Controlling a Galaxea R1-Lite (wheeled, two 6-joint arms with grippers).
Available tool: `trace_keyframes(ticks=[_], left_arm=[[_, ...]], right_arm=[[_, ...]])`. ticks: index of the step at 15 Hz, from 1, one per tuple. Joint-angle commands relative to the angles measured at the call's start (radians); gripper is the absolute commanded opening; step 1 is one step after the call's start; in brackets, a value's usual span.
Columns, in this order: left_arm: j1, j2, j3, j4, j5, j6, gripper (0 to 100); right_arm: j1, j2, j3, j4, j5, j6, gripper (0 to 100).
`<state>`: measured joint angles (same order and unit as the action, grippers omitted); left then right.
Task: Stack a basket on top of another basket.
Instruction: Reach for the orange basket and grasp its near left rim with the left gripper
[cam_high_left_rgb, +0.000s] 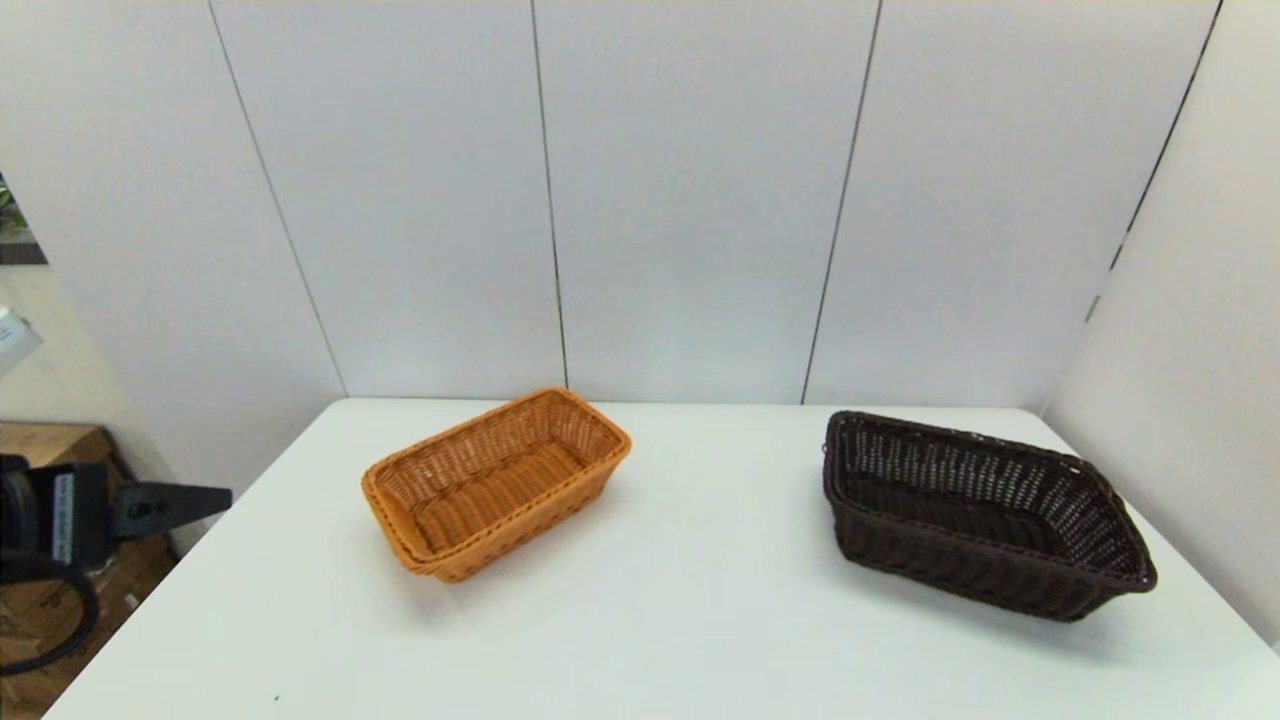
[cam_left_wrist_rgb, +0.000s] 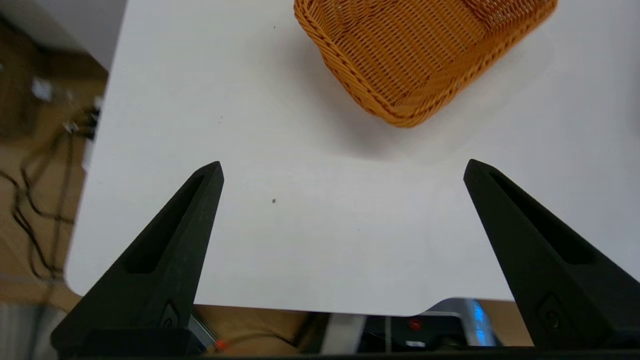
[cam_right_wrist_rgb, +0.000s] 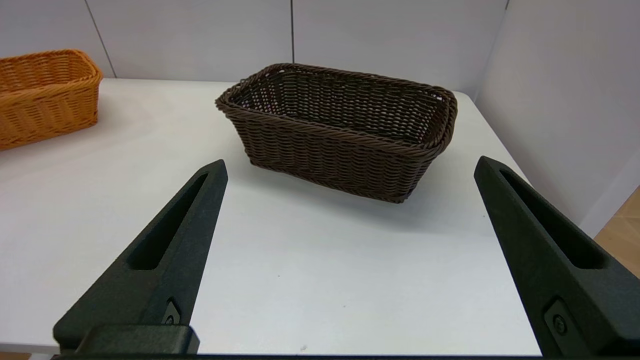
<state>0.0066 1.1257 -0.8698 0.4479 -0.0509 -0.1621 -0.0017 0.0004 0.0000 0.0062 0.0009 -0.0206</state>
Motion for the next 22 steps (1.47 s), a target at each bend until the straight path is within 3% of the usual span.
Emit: trace_keyframes(ticks=[1, 7, 22], left_arm=[[0.000, 0.381, -0.238, 0.124, -0.001, -0.232, 100], [-0.004, 0.694, -0.357, 0.130, 0.000, -0.471, 100], [-0.068, 1.071, -0.500, 0.058, 0.000, -0.525, 100]], right_arm=[[0.000, 0.000, 0.000, 0.000, 0.001, -0.001, 100], [0.000, 0.000, 0.000, 0.000, 0.001, -0.001, 100], [0.000, 0.000, 0.000, 0.000, 0.001, -0.001, 100]])
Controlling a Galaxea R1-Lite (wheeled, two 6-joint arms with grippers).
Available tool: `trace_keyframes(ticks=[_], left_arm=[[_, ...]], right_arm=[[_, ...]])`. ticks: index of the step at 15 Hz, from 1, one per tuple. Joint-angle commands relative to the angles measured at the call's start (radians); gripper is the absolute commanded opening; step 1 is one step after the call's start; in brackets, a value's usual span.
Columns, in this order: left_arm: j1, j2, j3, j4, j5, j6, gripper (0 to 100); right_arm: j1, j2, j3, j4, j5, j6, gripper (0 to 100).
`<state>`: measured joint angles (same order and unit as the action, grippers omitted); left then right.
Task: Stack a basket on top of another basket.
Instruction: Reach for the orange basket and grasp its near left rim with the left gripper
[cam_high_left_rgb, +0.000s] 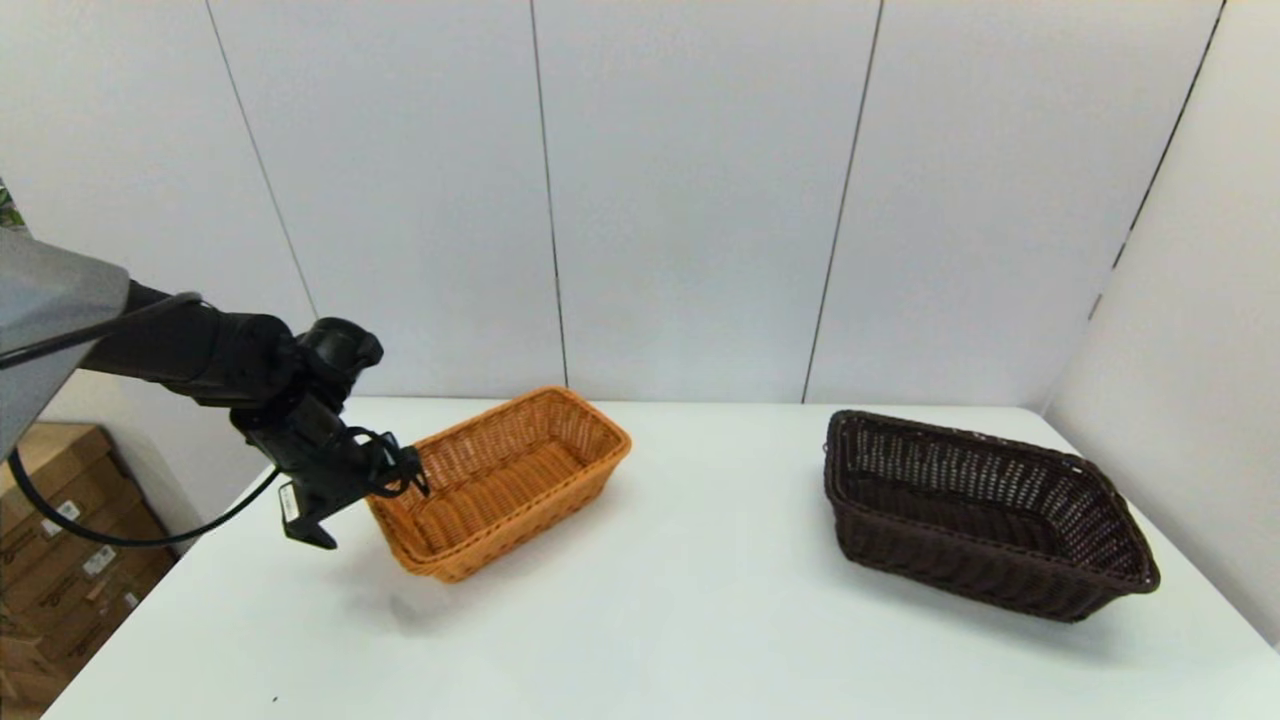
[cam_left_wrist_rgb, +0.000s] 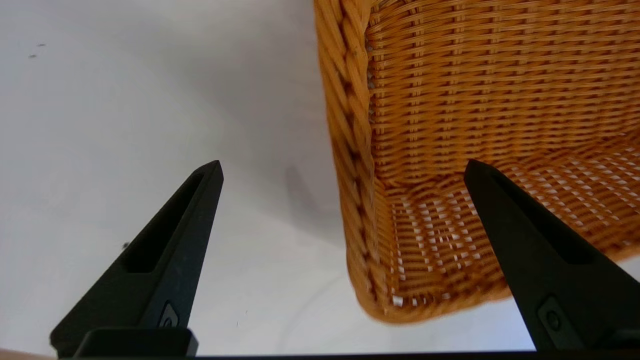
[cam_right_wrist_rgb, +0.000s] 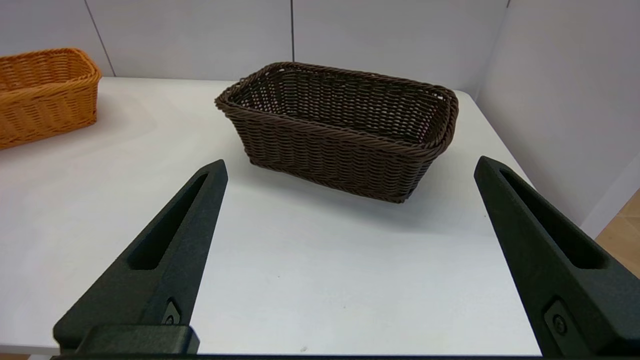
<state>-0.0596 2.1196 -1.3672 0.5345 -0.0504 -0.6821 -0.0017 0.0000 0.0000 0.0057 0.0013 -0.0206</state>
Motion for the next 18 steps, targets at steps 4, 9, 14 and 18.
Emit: trace_keyframes(ticks=[4, 9, 14, 18], left_arm=[[-0.008, 0.149, -0.003, -0.068, 0.000, -0.008, 100], [-0.008, 0.163, -0.016, -0.070, 0.001, -0.016, 100], [-0.008, 0.165, -0.023, -0.070, 0.001, -0.019, 100], [-0.008, 0.166, -0.030, -0.070, 0.004, -0.022, 0]], right_arm=[[0.000, 0.000, 0.000, 0.000, 0.000, -0.001, 100], [0.000, 0.000, 0.000, 0.000, 0.000, -0.001, 100], [0.000, 0.000, 0.000, 0.000, 0.000, -0.001, 100], [0.000, 0.000, 0.000, 0.000, 0.000, -0.001, 100]])
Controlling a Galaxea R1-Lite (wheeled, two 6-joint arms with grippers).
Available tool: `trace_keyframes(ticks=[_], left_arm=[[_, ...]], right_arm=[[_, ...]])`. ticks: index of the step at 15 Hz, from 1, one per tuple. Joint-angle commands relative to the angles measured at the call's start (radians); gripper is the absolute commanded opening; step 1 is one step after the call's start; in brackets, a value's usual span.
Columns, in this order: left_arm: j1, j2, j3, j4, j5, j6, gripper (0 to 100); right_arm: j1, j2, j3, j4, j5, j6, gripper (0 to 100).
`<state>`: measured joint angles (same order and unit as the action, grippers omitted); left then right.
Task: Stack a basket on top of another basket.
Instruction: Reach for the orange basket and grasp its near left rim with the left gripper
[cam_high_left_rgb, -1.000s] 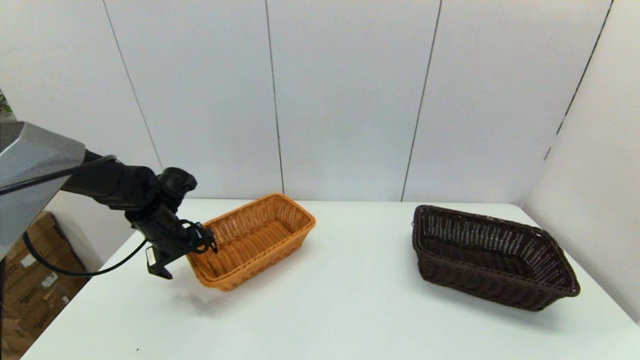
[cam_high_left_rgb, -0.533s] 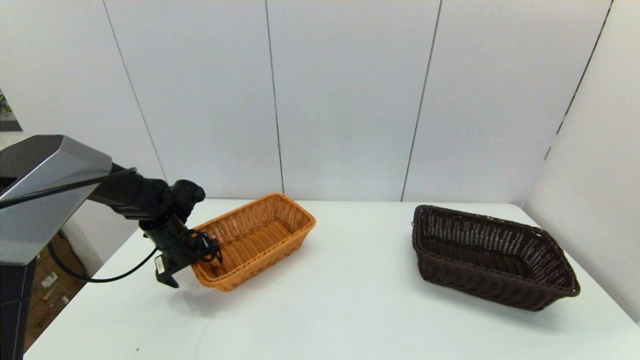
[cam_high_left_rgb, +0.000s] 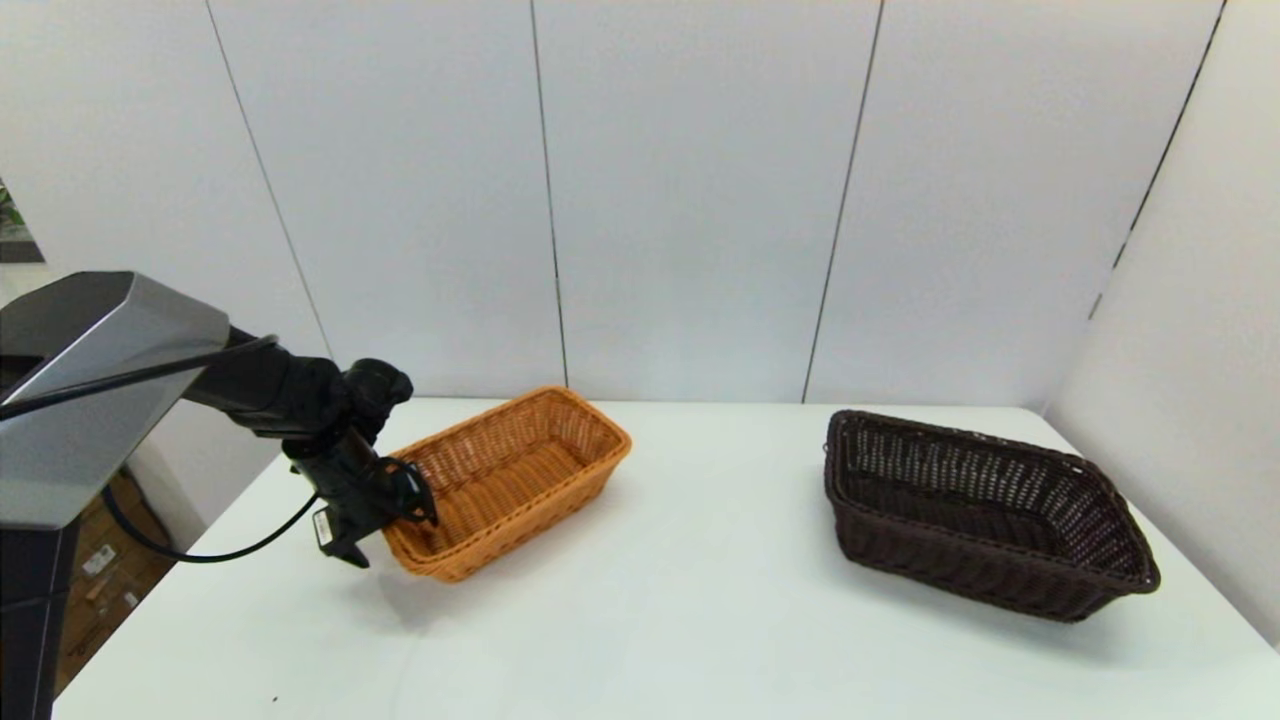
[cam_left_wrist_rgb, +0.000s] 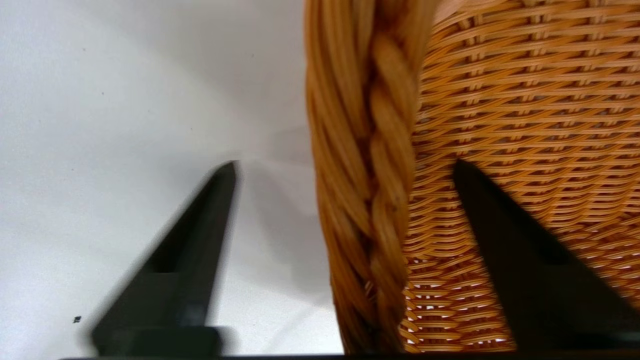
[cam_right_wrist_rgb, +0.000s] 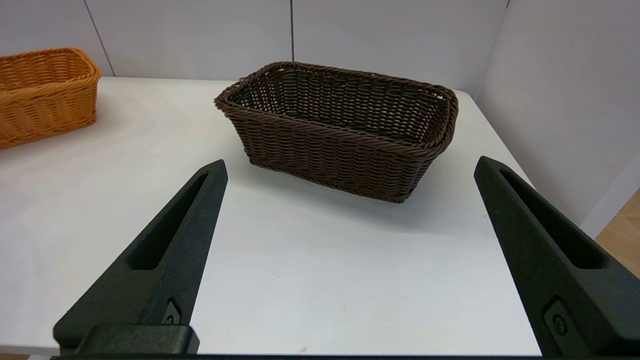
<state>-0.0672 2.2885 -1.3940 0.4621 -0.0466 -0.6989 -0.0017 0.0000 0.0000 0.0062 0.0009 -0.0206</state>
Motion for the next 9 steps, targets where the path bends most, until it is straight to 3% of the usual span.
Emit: trace_keyframes(ticks=[1, 9], left_arm=[[0.000, -0.003, -0.003, 0.003, 0.001, -0.005, 0], [-0.002, 0.009, -0.003, 0.003, 0.027, -0.008, 0]], right_arm=[[0.000, 0.000, 0.000, 0.000, 0.001, -0.001, 100], [0.000, 0.000, 0.000, 0.000, 0.001, -0.001, 100]])
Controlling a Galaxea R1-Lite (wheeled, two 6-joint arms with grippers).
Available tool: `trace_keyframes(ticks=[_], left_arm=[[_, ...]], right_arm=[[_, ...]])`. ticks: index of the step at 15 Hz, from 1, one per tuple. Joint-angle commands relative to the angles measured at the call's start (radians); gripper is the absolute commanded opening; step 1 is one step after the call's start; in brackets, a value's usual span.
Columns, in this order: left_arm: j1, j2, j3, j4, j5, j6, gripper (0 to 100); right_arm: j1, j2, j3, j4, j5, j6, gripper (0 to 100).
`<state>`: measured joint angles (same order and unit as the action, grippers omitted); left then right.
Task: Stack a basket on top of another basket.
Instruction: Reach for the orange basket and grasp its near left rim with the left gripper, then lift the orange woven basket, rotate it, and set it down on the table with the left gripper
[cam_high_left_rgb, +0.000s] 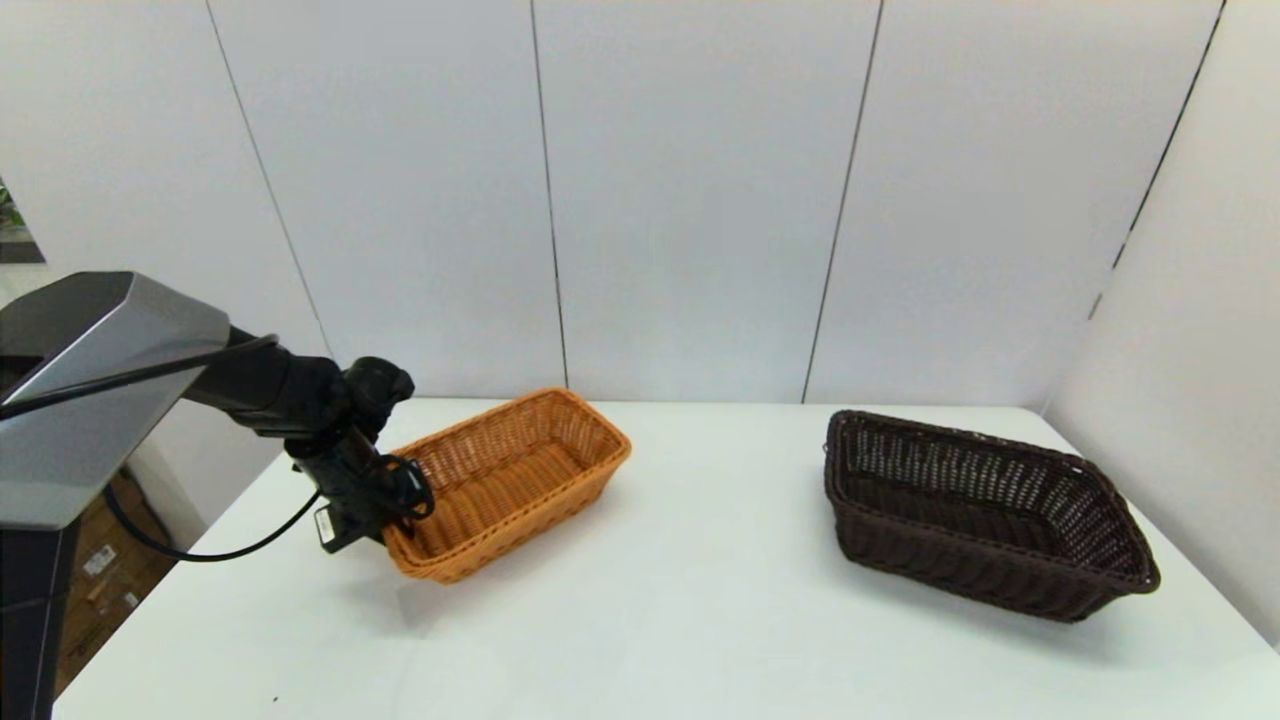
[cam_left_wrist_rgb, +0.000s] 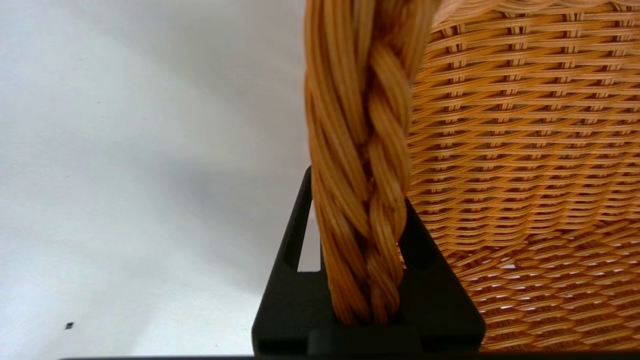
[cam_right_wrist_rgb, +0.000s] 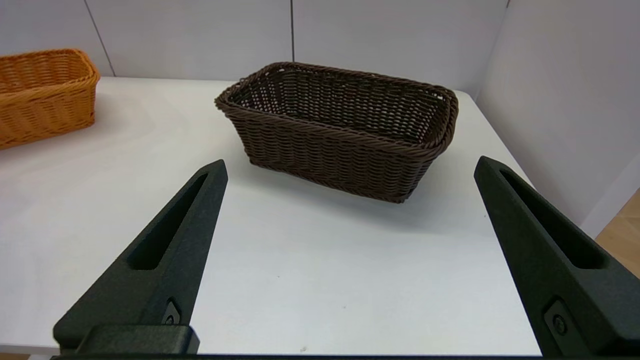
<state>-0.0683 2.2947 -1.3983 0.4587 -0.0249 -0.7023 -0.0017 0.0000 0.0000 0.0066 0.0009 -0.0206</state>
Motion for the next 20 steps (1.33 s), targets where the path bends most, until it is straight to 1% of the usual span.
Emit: trace_keyframes(ticks=[1, 8, 11, 13, 16, 17, 20], left_arm=[[-0.001, 0.003, -0.002, 0.006, 0.003, -0.005, 0], [-0.004, -0.038, -0.082, 0.008, -0.004, 0.011, 0], [-0.027, -0.064, -0.119, 0.009, -0.007, 0.073, 0], [-0.041, -0.075, -0.128, 0.008, -0.046, 0.124, 0], [-0.042, -0.096, -0.125, 0.011, -0.178, 0.193, 0], [-0.045, -0.103, -0.117, 0.014, -0.199, 0.236, 0], [-0.057, -0.104, -0.096, 0.017, -0.214, 0.327, 0]], right_arm=[[0.000, 0.000, 0.000, 0.000, 0.001, -0.001, 100], [0.000, 0.000, 0.000, 0.000, 0.001, -0.001, 100], [0.000, 0.000, 0.000, 0.000, 0.001, -0.001, 100], [0.000, 0.000, 0.000, 0.000, 0.001, -0.001, 100], [0.000, 0.000, 0.000, 0.000, 0.001, -0.001, 100], [0.000, 0.000, 0.000, 0.000, 0.001, -0.001, 100], [0.000, 0.000, 0.000, 0.000, 0.001, -0.001, 100]])
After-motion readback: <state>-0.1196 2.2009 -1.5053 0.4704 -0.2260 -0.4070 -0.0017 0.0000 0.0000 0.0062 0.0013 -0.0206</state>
